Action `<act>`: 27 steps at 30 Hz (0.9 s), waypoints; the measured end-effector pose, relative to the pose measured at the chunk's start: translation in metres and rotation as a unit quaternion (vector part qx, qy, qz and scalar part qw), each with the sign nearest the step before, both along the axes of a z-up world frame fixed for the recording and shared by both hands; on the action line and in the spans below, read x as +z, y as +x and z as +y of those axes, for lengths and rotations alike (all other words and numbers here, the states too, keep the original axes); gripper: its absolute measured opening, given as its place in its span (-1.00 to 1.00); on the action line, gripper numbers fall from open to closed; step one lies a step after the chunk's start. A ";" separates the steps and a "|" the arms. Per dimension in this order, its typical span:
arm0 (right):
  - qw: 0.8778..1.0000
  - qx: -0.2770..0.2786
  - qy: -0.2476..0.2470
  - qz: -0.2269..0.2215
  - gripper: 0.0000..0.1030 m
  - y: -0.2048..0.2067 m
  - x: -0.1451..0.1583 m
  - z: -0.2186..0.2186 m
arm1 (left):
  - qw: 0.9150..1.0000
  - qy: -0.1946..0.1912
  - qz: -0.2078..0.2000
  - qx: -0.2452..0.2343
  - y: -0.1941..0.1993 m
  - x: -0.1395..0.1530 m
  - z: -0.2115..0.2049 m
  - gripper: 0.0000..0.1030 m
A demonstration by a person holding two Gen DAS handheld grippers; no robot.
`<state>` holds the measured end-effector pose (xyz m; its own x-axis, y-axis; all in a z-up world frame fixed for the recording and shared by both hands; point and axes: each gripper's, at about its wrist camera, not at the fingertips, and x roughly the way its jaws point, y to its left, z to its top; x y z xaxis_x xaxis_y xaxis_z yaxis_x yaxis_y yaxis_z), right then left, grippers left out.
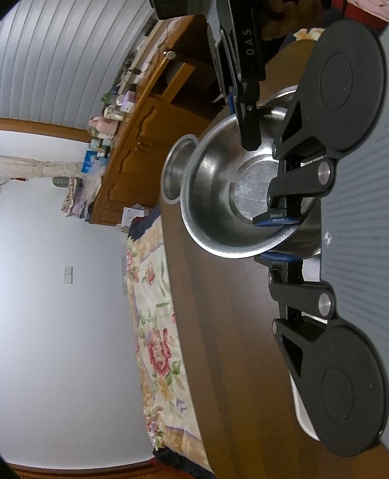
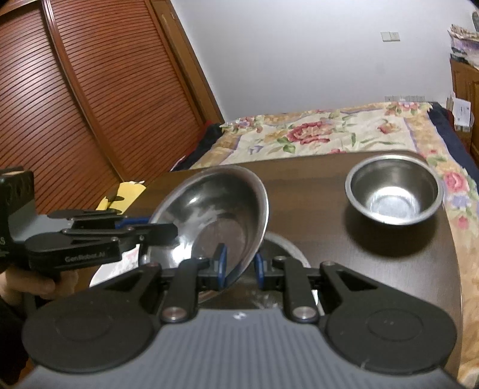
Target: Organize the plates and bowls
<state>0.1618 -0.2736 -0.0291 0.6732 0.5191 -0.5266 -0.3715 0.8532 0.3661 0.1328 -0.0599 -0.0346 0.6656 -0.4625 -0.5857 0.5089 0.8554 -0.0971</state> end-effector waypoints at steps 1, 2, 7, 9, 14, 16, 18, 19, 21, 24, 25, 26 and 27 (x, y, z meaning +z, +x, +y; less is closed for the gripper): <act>1.000 0.000 0.001 0.002 -0.58 -0.002 -0.002 0.000 | 1.000 0.002 0.002 -0.002 -0.001 -0.002 -0.001 -0.61; 1.000 0.000 0.001 0.004 -0.58 -0.004 -0.004 0.000 | 1.000 0.003 0.003 -0.003 -0.003 -0.005 -0.001 -0.61; 1.000 -0.003 -0.002 0.008 -0.58 -0.010 -0.011 0.000 | 1.000 0.014 0.000 -0.012 -0.009 -0.011 -0.006 -0.60; 1.000 -0.006 -0.001 0.011 -0.58 -0.012 -0.014 -0.001 | 1.000 0.019 0.001 -0.014 -0.010 -0.012 -0.008 -0.60; 1.000 -0.013 -0.014 0.010 -0.59 -0.016 -0.020 -0.001 | 0.999 0.033 -0.002 -0.019 -0.011 -0.017 -0.012 -0.61; 1.000 -0.014 -0.019 0.007 -0.58 -0.017 -0.021 0.000 | 0.999 0.037 -0.001 -0.018 -0.010 -0.020 -0.013 -0.62; 1.000 -0.015 -0.027 0.004 -0.59 -0.017 -0.022 0.000 | 0.999 0.040 0.000 -0.017 -0.010 -0.021 -0.014 -0.62; 0.999 -0.016 -0.031 0.003 -0.60 -0.017 -0.023 0.001 | 0.999 0.041 0.000 -0.017 -0.009 -0.022 -0.014 -0.62; 0.999 -0.016 -0.038 -0.001 -0.64 -0.018 -0.024 0.002 | 0.999 0.040 0.000 -0.017 -0.009 -0.022 -0.013 -0.62; 0.999 -0.015 -0.052 -0.005 -0.84 -0.018 -0.026 0.005 | 0.999 0.039 0.000 -0.016 -0.008 -0.021 -0.015 -0.62; 0.998 -0.016 -0.057 -0.008 -0.85 -0.019 -0.026 0.006 | 0.999 0.038 0.000 -0.016 -0.008 -0.021 -0.015 -0.62; 0.998 -0.016 -0.060 -0.011 -0.85 -0.019 -0.026 0.006 | 0.999 0.038 0.000 -0.015 -0.008 -0.021 -0.014 -0.62; 0.998 -0.016 -0.062 -0.013 -0.85 -0.019 -0.025 0.007 | 0.999 0.037 0.000 -0.015 -0.008 -0.020 -0.014 -0.62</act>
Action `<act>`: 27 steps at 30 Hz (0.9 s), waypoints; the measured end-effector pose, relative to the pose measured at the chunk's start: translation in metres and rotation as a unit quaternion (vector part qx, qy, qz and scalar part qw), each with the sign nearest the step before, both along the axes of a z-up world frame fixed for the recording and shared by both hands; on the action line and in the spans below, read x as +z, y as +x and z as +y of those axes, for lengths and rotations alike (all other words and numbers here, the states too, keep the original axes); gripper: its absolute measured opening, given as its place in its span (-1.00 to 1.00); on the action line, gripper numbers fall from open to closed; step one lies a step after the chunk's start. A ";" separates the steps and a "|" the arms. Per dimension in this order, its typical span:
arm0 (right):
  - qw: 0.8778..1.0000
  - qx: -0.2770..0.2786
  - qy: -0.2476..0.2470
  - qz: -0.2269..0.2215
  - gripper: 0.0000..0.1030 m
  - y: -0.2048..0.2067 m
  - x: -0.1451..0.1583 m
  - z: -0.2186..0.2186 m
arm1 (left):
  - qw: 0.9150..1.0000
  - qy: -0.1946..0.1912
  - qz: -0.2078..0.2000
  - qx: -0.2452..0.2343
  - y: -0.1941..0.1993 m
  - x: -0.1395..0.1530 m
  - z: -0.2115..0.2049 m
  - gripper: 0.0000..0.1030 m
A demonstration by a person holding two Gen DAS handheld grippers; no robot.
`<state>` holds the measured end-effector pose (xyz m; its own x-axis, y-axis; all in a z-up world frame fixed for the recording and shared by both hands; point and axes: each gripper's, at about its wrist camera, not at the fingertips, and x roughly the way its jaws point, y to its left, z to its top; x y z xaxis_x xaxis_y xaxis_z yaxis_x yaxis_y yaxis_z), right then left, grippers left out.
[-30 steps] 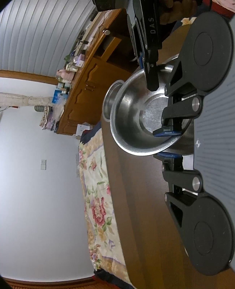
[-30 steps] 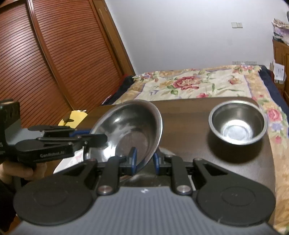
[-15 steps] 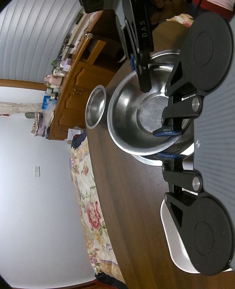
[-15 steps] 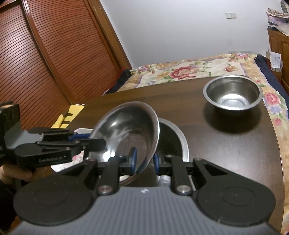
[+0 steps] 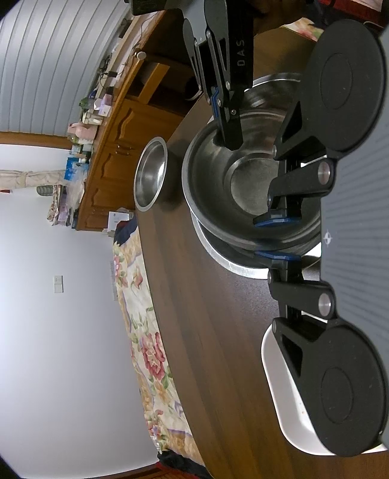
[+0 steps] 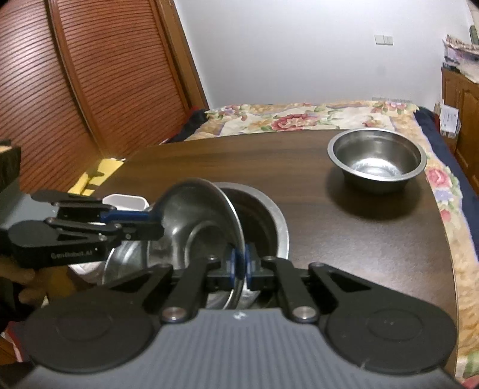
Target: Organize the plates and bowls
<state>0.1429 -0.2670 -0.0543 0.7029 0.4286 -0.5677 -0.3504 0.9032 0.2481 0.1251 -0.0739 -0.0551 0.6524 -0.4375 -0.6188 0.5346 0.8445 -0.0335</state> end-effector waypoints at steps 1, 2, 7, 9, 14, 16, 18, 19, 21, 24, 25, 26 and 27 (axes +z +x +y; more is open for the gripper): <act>1.000 0.000 -0.003 -0.002 -0.85 0.000 0.000 0.000 | 1.000 -0.001 0.000 0.000 0.000 0.000 0.000 -0.62; 1.000 -0.001 -0.006 -0.004 -0.85 0.000 0.000 0.001 | 1.000 -0.004 0.001 0.001 0.000 0.001 0.001 -0.62; 1.000 -0.002 -0.027 -0.015 -0.84 0.001 0.001 0.004 | 1.000 -0.016 -0.003 0.007 -0.002 0.004 0.009 -0.62; 0.999 -0.003 -0.029 -0.017 -0.83 0.001 0.000 0.003 | 1.000 -0.018 -0.003 0.007 -0.002 0.004 0.009 -0.62; 0.999 -0.008 -0.027 -0.021 -0.81 0.003 0.001 0.002 | 1.000 -0.020 -0.004 0.010 -0.003 0.006 0.011 -0.62; 0.999 -0.011 -0.032 -0.024 -0.81 0.003 0.002 0.004 | 1.000 -0.023 -0.004 0.011 -0.002 0.007 0.011 -0.62; 0.999 -0.017 -0.033 -0.027 -0.75 0.004 0.003 0.002 | 1.000 -0.026 -0.005 0.013 -0.002 0.008 0.012 -0.62; 0.999 -0.018 -0.030 -0.026 -0.75 0.004 0.004 0.000 | 1.000 -0.027 -0.006 0.014 -0.002 0.008 0.012 -0.62; 0.999 -0.020 -0.023 -0.025 -0.75 0.005 0.006 -0.002 | 0.999 -0.027 -0.008 0.016 -0.001 0.010 0.012 -0.62; 0.999 -0.021 -0.021 -0.030 -0.76 0.004 0.009 -0.004 | 0.999 -0.030 -0.011 0.019 0.000 0.013 0.013 -0.62; 0.999 -0.023 -0.021 -0.032 -0.76 0.003 0.010 -0.004 | 0.999 -0.031 -0.012 0.021 0.001 0.013 0.014 -0.62; 0.999 -0.023 -0.020 -0.033 -0.76 0.003 0.011 -0.005 | 0.999 -0.031 -0.014 0.022 0.001 0.014 0.015 -0.62; 0.999 -0.024 -0.020 -0.035 -0.75 0.003 0.012 -0.005 | 0.999 -0.032 -0.014 0.023 0.002 0.014 0.014 -0.62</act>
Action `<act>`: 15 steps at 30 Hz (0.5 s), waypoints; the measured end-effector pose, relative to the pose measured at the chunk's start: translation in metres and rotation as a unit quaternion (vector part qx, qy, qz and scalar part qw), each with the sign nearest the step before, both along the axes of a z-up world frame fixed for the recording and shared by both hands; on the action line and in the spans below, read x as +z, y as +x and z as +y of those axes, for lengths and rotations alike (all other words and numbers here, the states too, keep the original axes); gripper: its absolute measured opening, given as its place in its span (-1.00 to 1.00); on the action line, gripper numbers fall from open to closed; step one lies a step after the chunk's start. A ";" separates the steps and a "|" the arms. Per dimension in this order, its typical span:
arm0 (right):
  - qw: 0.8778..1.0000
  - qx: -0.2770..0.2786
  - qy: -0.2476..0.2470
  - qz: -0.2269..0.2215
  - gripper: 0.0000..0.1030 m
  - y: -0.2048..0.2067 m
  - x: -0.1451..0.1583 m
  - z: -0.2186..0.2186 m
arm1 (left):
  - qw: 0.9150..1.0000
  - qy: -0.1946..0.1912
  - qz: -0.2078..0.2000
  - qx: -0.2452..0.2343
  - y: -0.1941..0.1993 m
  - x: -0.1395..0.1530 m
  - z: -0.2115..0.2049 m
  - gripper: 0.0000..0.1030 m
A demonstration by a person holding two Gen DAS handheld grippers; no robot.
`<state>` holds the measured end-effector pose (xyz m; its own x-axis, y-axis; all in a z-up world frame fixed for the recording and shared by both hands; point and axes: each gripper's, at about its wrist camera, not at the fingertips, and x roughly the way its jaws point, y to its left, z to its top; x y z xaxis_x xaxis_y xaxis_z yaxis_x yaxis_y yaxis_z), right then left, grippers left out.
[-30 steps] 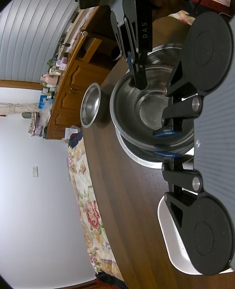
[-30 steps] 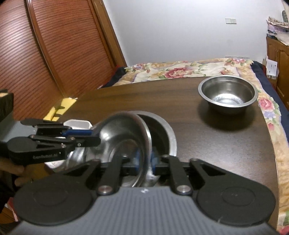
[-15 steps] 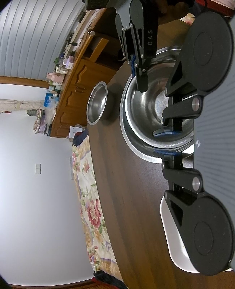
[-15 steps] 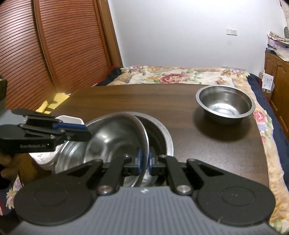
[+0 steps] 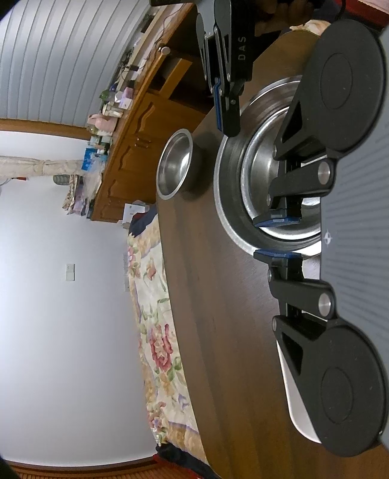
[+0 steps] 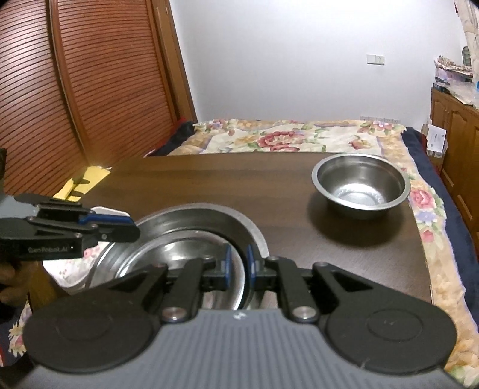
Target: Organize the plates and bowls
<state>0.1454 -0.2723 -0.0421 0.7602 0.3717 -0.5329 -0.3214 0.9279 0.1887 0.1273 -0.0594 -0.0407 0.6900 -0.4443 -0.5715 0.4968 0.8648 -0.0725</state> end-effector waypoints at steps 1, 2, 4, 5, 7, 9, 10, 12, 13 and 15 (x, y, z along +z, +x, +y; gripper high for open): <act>1.000 -0.001 0.000 -0.001 -0.75 0.000 0.001 0.000 | 1.000 0.000 -0.001 0.000 0.001 0.001 0.000 -0.62; 1.000 -0.001 0.001 -0.003 -0.75 0.000 0.001 -0.001 | 1.000 0.000 -0.003 0.000 0.002 0.002 0.000 -0.62; 1.000 -0.004 0.003 -0.006 -0.75 0.000 0.003 -0.003 | 1.000 -0.001 -0.006 0.001 0.004 0.004 -0.001 -0.62; 1.000 -0.005 0.004 -0.008 -0.75 0.000 0.003 -0.004 | 1.000 -0.001 -0.007 0.000 0.005 0.005 -0.002 -0.62; 1.000 -0.009 0.006 -0.013 -0.75 -0.001 0.005 -0.007 | 1.000 0.001 -0.011 -0.003 0.008 0.007 -0.006 -0.62; 1.000 -0.015 0.009 -0.017 -0.75 0.000 0.006 -0.011 | 1.000 0.006 -0.016 -0.007 0.013 0.011 -0.010 -0.61; 1.000 -0.018 0.011 -0.019 -0.75 0.002 0.007 -0.015 | 1.000 0.007 -0.018 -0.009 0.016 0.012 -0.012 -0.60; 0.999 -0.026 0.013 -0.023 -0.75 0.004 0.009 -0.022 | 1.000 0.008 -0.022 -0.012 0.023 0.016 -0.017 -0.54; 0.999 -0.030 0.013 -0.026 -0.75 0.007 0.011 -0.024 | 1.000 0.009 -0.024 -0.013 0.027 0.018 -0.019 -0.45; 0.999 -0.040 0.009 -0.034 -0.74 0.012 0.014 -0.032 | 0.999 0.008 -0.027 -0.016 0.034 0.022 -0.023 -0.30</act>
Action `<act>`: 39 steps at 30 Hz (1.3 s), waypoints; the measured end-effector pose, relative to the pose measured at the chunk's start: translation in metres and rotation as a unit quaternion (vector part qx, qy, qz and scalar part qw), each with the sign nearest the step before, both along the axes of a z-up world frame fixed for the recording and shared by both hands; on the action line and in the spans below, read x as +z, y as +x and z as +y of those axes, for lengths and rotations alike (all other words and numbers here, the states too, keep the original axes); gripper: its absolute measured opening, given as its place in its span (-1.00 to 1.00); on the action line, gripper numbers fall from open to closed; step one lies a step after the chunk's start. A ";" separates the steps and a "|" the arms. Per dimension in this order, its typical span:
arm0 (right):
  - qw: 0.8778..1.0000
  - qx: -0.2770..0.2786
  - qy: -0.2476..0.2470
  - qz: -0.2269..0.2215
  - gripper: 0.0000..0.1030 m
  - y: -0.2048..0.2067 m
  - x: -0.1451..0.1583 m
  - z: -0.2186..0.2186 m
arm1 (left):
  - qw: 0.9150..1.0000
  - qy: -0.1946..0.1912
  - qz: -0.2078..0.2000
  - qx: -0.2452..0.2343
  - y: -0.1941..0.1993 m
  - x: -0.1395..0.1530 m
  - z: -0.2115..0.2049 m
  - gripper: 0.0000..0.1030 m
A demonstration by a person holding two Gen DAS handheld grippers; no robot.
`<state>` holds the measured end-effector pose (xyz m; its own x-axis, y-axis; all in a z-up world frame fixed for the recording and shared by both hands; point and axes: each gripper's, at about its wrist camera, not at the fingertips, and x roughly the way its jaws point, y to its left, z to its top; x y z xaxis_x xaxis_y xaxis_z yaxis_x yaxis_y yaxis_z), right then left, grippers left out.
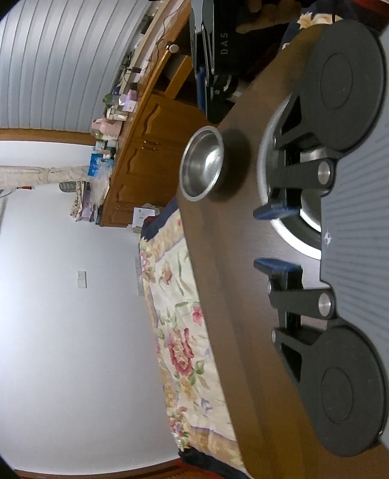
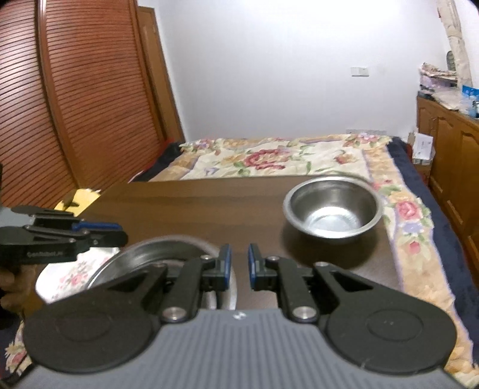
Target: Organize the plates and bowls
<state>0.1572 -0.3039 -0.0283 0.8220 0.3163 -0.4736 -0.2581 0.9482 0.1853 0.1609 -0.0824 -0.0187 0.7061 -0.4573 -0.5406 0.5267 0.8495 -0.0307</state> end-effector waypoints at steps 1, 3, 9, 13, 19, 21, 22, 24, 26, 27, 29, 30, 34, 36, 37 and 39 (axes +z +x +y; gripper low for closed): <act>1.000 -0.007 -0.003 -0.005 -0.71 0.003 0.001 -0.004 | 1.000 0.000 -0.003 -0.002 0.004 0.002 -0.002 -0.21; 1.000 -0.024 -0.009 -0.015 -0.43 0.007 0.003 -0.011 | 1.000 0.000 -0.006 -0.005 0.010 0.004 -0.008 -0.13; 0.996 -0.072 -0.033 -0.038 0.01 0.028 -0.003 -0.037 | 1.000 -0.003 -0.005 -0.013 0.033 0.008 -0.029 0.02; 0.995 -0.091 -0.034 -0.029 0.02 0.044 -0.015 -0.050 | 1.000 0.004 0.001 -0.020 0.046 0.005 -0.044 0.02; 0.995 -0.102 -0.012 -0.003 0.02 0.065 -0.034 -0.064 | 1.000 0.009 0.015 -0.024 0.062 -0.001 -0.057 0.02; 0.995 -0.102 -0.005 0.005 0.02 0.068 -0.038 -0.066 | 0.999 0.010 0.019 -0.023 0.066 -0.004 -0.059 0.02; 0.995 -0.101 -0.001 0.008 0.02 0.070 -0.038 -0.068 | 0.999 0.011 0.021 -0.023 0.068 -0.005 -0.059 0.02; 0.995 -0.099 0.008 0.014 0.02 0.073 -0.041 -0.070 | 0.999 0.010 0.027 -0.022 0.072 -0.007 -0.061 0.02; 0.995 -0.096 0.014 0.020 0.02 0.077 -0.043 -0.071 | 0.999 0.010 0.030 -0.021 0.076 -0.009 -0.063 0.02; 0.995 -0.095 0.017 0.022 0.02 0.078 -0.044 -0.071 | 0.999 0.010 0.031 -0.020 0.077 -0.010 -0.063 0.02; 0.995 -0.090 0.025 0.026 0.02 0.080 -0.044 -0.071 | 0.999 0.011 0.034 -0.019 0.080 -0.011 -0.065 0.02; 0.995 -0.087 0.030 0.028 0.02 0.081 -0.044 -0.070 | 0.999 0.011 0.035 -0.019 0.081 -0.012 -0.065 0.02; 0.996 -0.073 0.037 0.030 0.03 0.086 -0.043 -0.063 | 0.999 0.010 0.037 -0.016 0.084 -0.014 -0.067 0.02; 0.997 -0.067 0.038 0.030 0.03 0.088 -0.043 -0.059 | 0.999 0.007 0.040 -0.014 0.087 -0.015 -0.066 0.02; 0.997 -0.064 0.040 0.031 0.03 0.090 -0.042 -0.056 | 0.999 0.006 0.042 -0.012 0.089 -0.016 -0.065 0.02; 0.997 -0.060 0.045 0.031 0.03 0.092 -0.043 -0.053 | 0.999 0.005 0.046 -0.009 0.091 -0.018 -0.064 0.02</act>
